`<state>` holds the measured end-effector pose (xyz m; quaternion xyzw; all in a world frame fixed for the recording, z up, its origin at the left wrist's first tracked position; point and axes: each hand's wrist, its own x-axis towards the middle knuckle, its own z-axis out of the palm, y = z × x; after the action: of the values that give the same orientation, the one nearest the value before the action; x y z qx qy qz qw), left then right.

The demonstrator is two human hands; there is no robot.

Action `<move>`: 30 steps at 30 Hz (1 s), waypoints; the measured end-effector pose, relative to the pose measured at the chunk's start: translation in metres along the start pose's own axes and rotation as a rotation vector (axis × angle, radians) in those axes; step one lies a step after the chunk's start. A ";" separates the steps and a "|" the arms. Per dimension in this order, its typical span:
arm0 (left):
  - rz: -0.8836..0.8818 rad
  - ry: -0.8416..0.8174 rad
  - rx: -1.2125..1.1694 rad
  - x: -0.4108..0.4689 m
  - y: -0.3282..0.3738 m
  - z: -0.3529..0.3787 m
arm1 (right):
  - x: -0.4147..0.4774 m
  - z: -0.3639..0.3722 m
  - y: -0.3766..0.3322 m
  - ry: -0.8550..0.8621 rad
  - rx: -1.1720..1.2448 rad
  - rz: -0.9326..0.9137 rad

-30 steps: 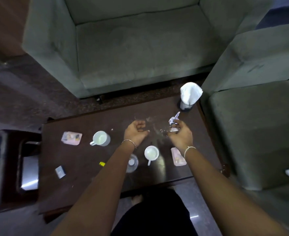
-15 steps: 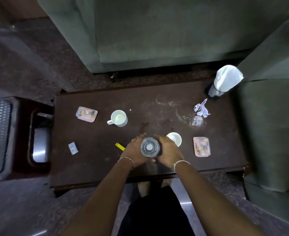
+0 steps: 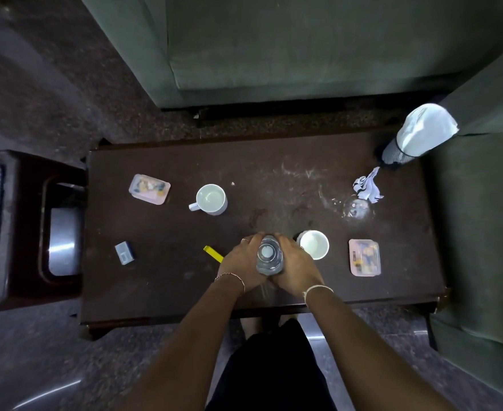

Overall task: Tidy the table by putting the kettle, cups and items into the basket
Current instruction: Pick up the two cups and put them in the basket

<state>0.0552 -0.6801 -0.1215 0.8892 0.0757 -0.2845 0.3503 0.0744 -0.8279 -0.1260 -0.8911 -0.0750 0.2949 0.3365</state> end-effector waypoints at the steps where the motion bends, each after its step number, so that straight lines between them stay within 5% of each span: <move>1: 0.002 0.001 -0.004 0.003 0.002 -0.004 | 0.003 -0.002 -0.001 0.008 -0.006 0.001; 24: 0.027 0.050 -0.034 0.058 0.021 -0.051 | 0.072 -0.042 -0.020 -0.022 -0.049 -0.008; 30: -0.087 0.249 -0.093 0.029 0.006 -0.076 | 0.065 -0.045 -0.047 0.025 -0.162 -0.060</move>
<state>0.1156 -0.6359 -0.0899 0.8963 0.1703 -0.1830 0.3662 0.1559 -0.7951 -0.0996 -0.9163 -0.1211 0.2667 0.2731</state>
